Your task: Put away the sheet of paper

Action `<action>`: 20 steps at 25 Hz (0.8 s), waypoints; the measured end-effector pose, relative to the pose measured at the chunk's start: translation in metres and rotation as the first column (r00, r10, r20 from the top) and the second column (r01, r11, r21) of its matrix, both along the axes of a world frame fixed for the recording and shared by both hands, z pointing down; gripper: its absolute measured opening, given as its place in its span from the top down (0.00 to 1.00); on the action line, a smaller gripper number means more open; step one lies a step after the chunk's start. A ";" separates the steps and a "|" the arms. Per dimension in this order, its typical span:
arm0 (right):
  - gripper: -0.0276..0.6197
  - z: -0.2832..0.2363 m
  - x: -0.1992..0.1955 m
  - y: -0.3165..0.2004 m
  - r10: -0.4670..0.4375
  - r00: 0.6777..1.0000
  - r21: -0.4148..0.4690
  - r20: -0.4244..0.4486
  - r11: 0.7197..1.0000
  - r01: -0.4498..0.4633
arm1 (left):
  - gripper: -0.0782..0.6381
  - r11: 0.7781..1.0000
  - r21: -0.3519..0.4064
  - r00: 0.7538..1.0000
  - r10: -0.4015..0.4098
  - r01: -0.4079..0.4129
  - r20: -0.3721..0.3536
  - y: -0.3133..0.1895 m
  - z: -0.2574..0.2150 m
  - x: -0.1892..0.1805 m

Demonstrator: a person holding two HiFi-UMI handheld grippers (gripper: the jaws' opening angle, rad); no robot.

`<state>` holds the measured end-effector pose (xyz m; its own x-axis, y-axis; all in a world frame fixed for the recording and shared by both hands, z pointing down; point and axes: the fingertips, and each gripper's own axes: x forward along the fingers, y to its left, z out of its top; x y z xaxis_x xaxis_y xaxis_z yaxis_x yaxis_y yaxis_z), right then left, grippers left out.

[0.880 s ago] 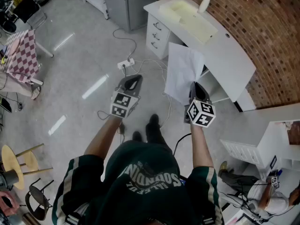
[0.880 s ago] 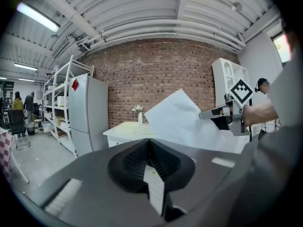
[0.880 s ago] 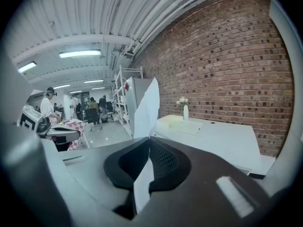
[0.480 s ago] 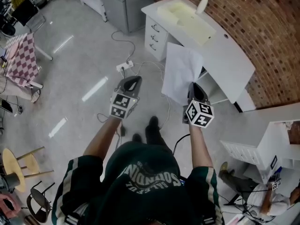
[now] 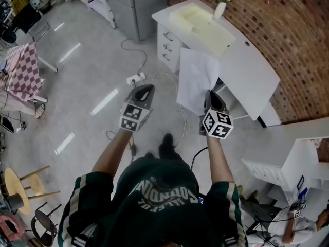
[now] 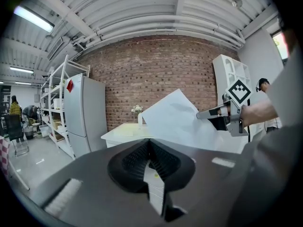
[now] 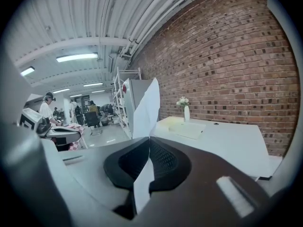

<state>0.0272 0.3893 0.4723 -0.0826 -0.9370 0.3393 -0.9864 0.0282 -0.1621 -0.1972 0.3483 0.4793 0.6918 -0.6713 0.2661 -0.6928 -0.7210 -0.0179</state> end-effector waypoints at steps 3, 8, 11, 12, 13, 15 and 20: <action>0.95 0.000 0.009 -0.019 -0.007 1.000 0.004 0.003 1.000 0.007 | 0.88 1.000 0.002 1.000 -0.011 0.011 0.003 -0.018 -0.001 0.007; 0.95 -0.003 0.025 -0.046 -0.014 1.000 0.010 0.012 1.000 0.014 | 0.88 1.000 0.001 1.000 -0.024 0.024 0.004 -0.042 -0.002 0.023; 0.95 -0.003 0.036 -0.061 -0.019 1.000 0.008 0.017 1.000 0.019 | 0.88 1.000 0.004 1.000 -0.029 0.029 0.002 -0.056 -0.005 0.034; 0.95 -0.003 0.039 -0.065 -0.021 1.000 0.007 0.019 1.000 0.021 | 0.88 1.000 0.004 1.000 -0.031 0.031 0.003 -0.060 -0.005 0.038; 0.95 -0.003 0.042 -0.070 -0.024 0.999 0.006 0.021 1.000 0.024 | 0.88 0.999 0.004 0.999 -0.034 0.034 0.003 -0.064 -0.006 0.041; 0.95 -0.002 0.048 -0.079 -0.032 0.999 0.004 0.024 0.999 0.032 | 0.88 0.999 0.002 0.999 -0.042 0.042 0.004 -0.072 -0.006 0.048; 0.95 -0.001 0.062 -0.098 -0.056 0.998 0.001 0.026 0.998 0.056 | 0.88 0.998 -0.005 0.998 -0.067 0.067 0.010 -0.088 -0.002 0.061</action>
<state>0.0890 0.2909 0.4710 -0.1432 -0.9309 0.3359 -0.9787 0.0829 -0.1876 -0.1361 0.2604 0.4770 0.6425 -0.7145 0.2767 -0.7393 -0.6730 -0.0213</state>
